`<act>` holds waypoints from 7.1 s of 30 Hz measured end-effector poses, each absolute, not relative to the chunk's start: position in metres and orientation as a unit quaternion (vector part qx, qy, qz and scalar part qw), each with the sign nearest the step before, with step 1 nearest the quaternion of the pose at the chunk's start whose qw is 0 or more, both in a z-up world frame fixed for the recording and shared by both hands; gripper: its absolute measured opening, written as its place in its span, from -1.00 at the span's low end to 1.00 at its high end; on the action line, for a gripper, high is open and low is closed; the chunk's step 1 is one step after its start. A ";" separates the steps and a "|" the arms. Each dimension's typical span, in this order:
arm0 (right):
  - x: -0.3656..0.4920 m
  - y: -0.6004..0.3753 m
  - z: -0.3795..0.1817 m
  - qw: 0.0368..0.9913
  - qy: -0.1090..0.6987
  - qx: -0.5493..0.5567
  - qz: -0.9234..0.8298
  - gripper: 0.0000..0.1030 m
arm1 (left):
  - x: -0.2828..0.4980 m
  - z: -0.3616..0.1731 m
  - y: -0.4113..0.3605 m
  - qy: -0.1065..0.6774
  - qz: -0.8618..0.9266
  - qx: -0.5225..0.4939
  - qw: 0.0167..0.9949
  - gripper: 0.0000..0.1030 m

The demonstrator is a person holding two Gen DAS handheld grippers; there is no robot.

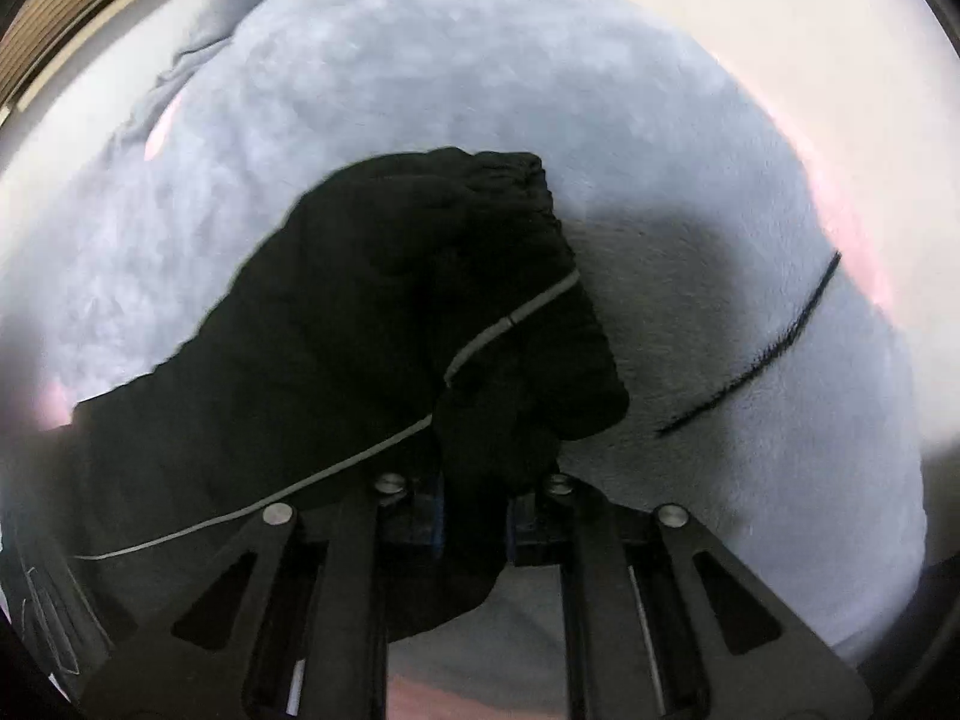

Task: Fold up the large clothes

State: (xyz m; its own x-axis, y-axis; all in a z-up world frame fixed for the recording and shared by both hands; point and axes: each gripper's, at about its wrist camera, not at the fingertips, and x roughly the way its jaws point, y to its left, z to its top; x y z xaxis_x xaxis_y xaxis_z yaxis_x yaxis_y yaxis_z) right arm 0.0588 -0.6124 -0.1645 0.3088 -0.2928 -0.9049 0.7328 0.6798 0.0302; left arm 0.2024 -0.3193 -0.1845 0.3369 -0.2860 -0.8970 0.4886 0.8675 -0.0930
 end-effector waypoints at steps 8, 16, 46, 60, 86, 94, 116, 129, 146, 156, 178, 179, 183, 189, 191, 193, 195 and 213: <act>0.078 -0.541 -0.128 0.817 0.474 0.177 -0.275 -0.83 | 0.209 -0.199 -0.315 0.534 -0.293 0.034 0.792 0.67; 0.114 -0.404 -0.101 0.859 0.470 0.117 -0.164 -0.84 | 0.219 -0.181 -0.227 0.515 -0.273 0.004 0.813 0.66; 0.219 -0.024 -0.238 0.762 0.625 -0.054 0.161 0.26 | 0.235 -0.248 0.030 0.569 -0.048 -0.084 0.817 0.66; 0.187 -0.221 -0.170 0.825 0.563 0.025 -0.036 0.11 | 0.313 -0.305 -0.032 0.592 -0.230 -0.236 0.736 0.66; 0.233 -0.206 -0.287 0.777 0.625 0.023 -0.072 0.22 | 0.359 -0.318 0.054 0.606 -0.073 -0.075 0.789 -0.31; 0.233 -0.217 -0.276 0.780 0.621 0.044 -0.064 0.28 | 0.343 -0.295 0.066 0.564 -0.084 -0.127 0.812 -0.55; 0.227 -0.261 -0.288 0.779 0.613 0.111 -0.077 0.56 | 0.331 -0.266 0.105 0.564 0.018 -0.046 0.824 0.26; 0.273 -0.180 -0.299 0.811 0.584 -0.001 -0.026 0.58 | 0.336 -0.328 -0.054 0.567 -0.082 0.061 0.817 0.28; 0.180 -0.154 -0.308 0.775 0.632 -0.010 -0.004 0.44 | 0.261 -0.329 -0.031 0.598 -0.084 -0.055 0.795 0.29; 0.164 -0.154 -0.261 0.771 0.636 0.016 -0.008 0.44 | 0.200 -0.230 0.005 0.544 -0.087 -0.133 0.824 0.27; 0.070 -0.032 -0.181 0.806 0.589 0.059 0.012 0.51 | 0.090 -0.143 0.310 0.431 0.074 -0.281 0.855 0.28; 0.068 -0.027 -0.182 0.804 0.591 0.058 0.009 0.51 | 0.095 -0.146 0.329 0.427 0.079 -0.291 0.852 0.28; 0.068 -0.018 -0.194 0.796 0.602 0.063 -0.013 0.51 | 0.121 -0.163 0.388 0.419 0.104 -0.320 0.844 0.28; 0.071 -0.019 -0.202 0.782 0.616 0.065 -0.064 0.52 | 0.187 -0.222 0.452 0.422 0.120 -0.370 0.819 0.28; 0.073 -0.019 -0.207 0.776 0.623 0.062 -0.078 0.52 | 0.207 -0.245 0.469 0.430 0.134 -0.384 0.806 0.28; 0.076 -0.019 -0.213 0.768 0.631 0.061 -0.091 0.52 | 0.223 -0.266 0.484 0.431 0.148 -0.396 0.797 0.28; 0.079 -0.018 -0.219 0.760 0.639 0.062 -0.100 0.52 | 0.239 -0.285 0.496 0.432 0.157 -0.401 0.793 0.28; 0.127 0.030 -0.252 0.732 0.678 0.010 -0.073 0.52 | 0.297 -0.324 0.495 0.442 0.114 -0.347 0.820 -0.69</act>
State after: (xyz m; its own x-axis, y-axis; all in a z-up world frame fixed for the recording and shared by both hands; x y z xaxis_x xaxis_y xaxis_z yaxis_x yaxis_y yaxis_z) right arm 0.1268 0.0297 -0.2518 0.0710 -0.0937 -0.9931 0.1199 0.9892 -0.0848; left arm 0.2968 0.4950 -0.3245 0.5837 -0.1191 -0.8032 -0.4932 0.7338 -0.4672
